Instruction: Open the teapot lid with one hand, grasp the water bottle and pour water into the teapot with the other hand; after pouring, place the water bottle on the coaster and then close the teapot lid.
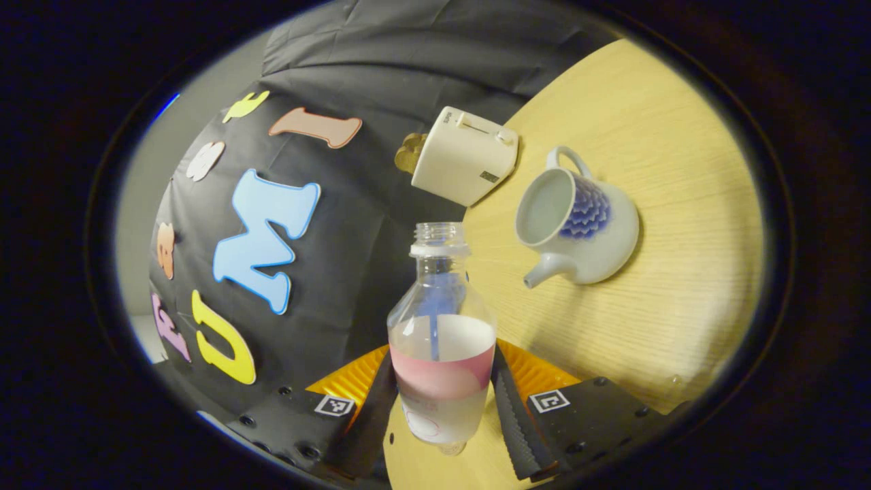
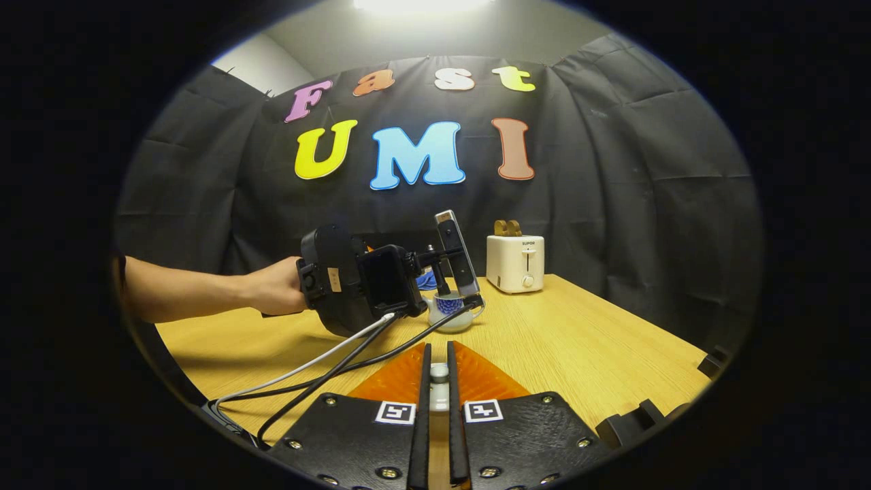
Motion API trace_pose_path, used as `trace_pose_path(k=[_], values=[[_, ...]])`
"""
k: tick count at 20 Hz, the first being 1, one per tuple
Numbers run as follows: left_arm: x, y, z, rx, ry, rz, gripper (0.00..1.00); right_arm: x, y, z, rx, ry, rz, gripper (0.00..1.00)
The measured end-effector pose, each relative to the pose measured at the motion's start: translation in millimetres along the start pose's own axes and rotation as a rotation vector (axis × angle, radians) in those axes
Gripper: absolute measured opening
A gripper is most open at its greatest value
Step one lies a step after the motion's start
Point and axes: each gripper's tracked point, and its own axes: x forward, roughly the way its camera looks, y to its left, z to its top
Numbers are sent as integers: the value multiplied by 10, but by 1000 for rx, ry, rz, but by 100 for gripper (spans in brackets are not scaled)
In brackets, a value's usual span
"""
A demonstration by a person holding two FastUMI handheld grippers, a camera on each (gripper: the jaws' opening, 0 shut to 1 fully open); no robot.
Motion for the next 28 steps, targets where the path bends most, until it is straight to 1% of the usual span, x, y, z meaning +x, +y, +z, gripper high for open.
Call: trace_pose_path(k=[3,7,13,21,24,28], values=[[-5,-2,5,73,15,-12,85,-1,-16,16,2,-7,-2,12],[34,-48,47,138,28,-40,85,-4,-36,17,6,-8,-5,12],[88,-46,83,292,63,-70,85,17,-65,-10,12,3,-6,12],[105,23,113,471,101,-79,85,29,-134,-55,21,18,-16,12],[87,75,118,535,112,-71,85,42,-152,-86,30,26,-20,12],[82,100,167,576,109,-65,85,37,-151,-95,33,31,-18,12]])
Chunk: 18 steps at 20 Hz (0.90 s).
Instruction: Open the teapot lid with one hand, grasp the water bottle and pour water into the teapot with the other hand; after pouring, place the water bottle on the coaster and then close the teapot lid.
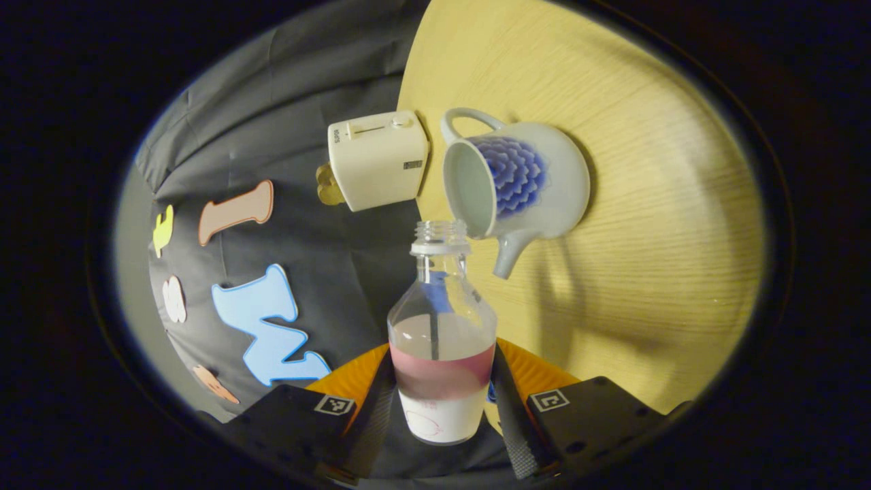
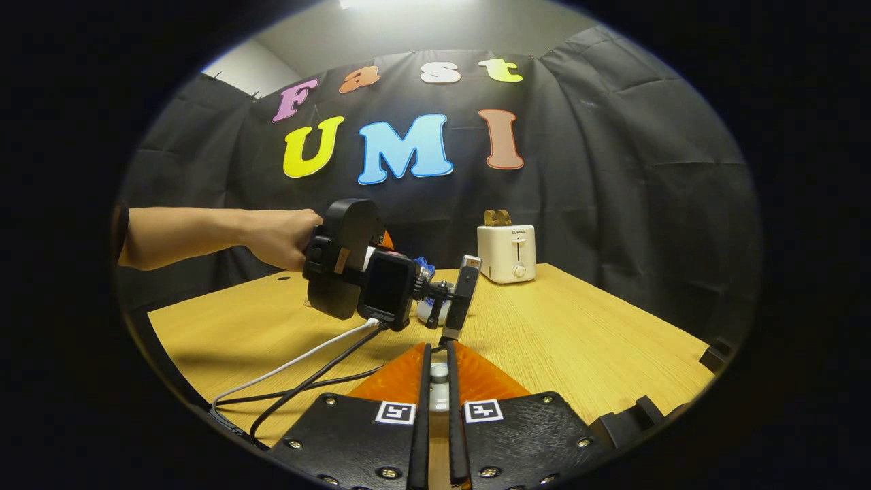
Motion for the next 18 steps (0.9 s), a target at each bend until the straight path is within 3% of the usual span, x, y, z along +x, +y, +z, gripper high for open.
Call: trace_pose_path(k=[18], values=[[-27,236,10,210,17,0,85,4,-24,-24,0,16,-3,12]])
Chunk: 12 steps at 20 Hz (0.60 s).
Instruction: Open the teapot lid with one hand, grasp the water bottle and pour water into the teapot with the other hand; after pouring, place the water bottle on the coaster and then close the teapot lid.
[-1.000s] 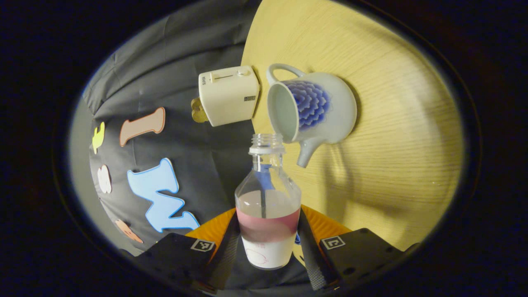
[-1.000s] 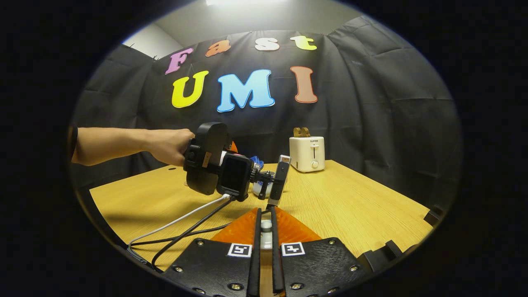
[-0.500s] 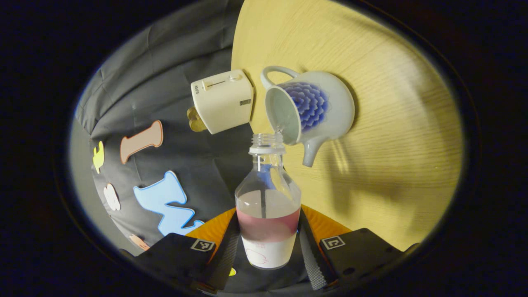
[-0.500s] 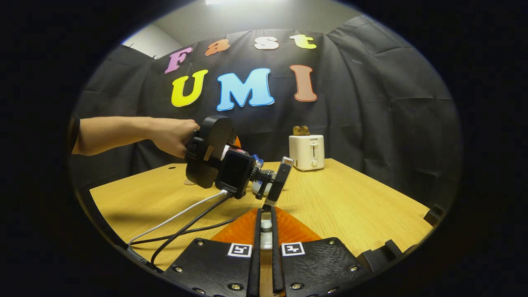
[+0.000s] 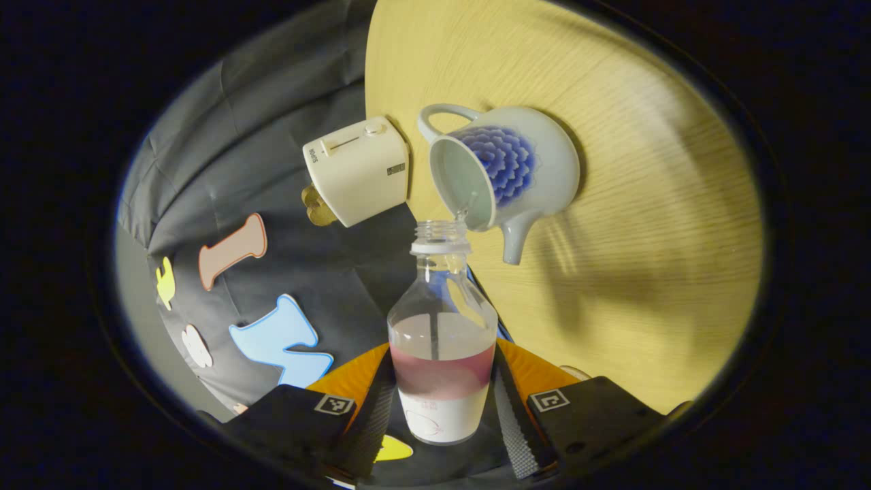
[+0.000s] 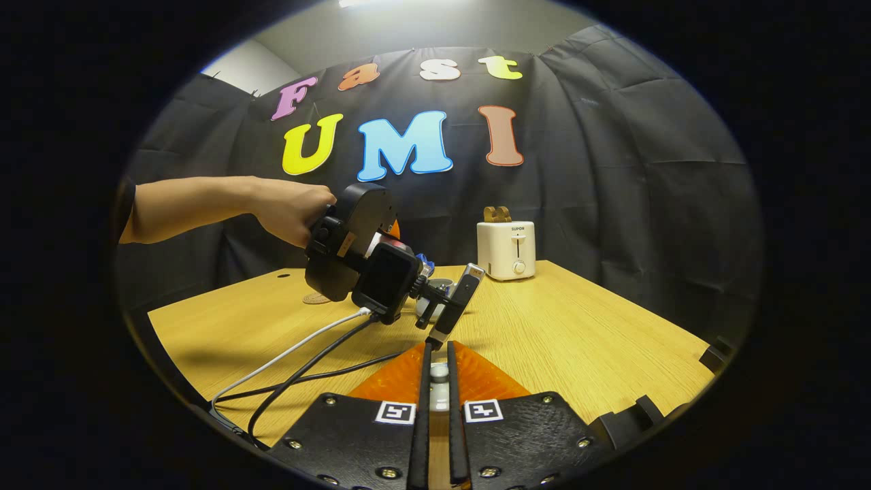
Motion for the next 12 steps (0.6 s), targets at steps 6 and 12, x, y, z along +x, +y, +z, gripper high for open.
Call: trace_pose_path(k=[6,12], values=[[-5,72,34,50,-1,0,86,-2,-15,0,3,-1,-5,12],[-33,151,31,95,8,15,85,-2,-11,38,1,-12,-6,12]])
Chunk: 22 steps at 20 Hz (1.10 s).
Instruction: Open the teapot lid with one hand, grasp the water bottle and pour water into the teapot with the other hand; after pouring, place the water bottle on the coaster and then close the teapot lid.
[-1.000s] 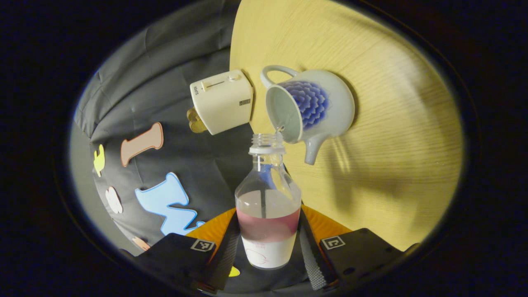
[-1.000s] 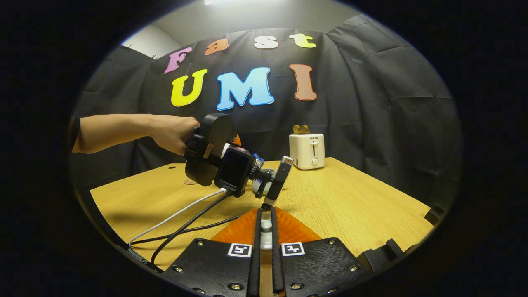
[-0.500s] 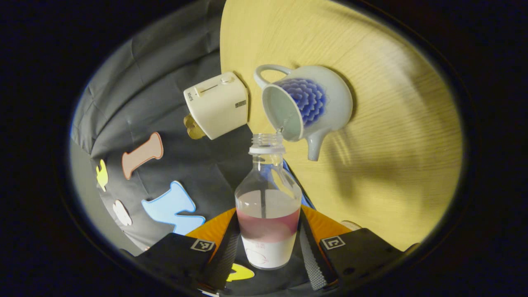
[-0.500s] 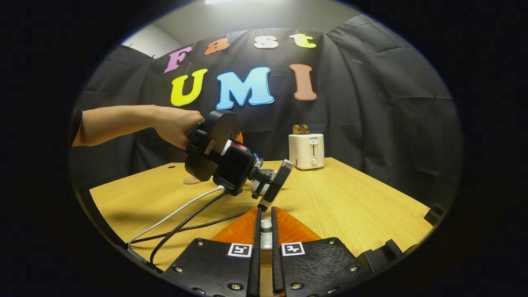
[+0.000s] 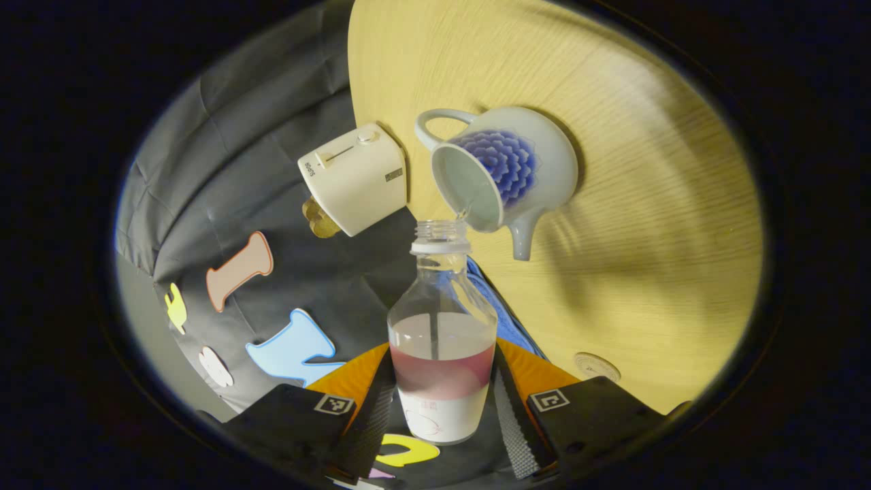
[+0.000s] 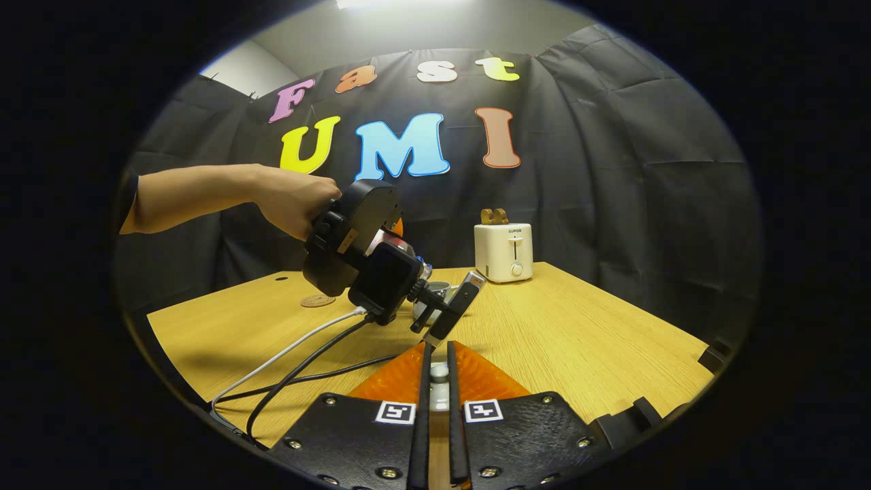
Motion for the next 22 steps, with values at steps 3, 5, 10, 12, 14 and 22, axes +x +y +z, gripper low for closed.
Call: trace_pose_path(k=[3,5,10,12,14,22], values=[[-28,17,5,27,4,2,86,19,-9,1,-1,1,0,12],[-10,49,22,41,3,8,85,14,-14,-9,1,2,0,12],[-20,95,-30,54,13,17,85,22,-30,-28,-8,8,-3,12],[-35,94,-44,46,11,19,85,33,-31,-36,-4,11,0,12],[-19,87,-41,37,6,20,85,15,-25,-30,-7,9,-2,12],[56,-193,160,-219,-109,-14,86,12,-77,9,-11,-3,-18,12]])
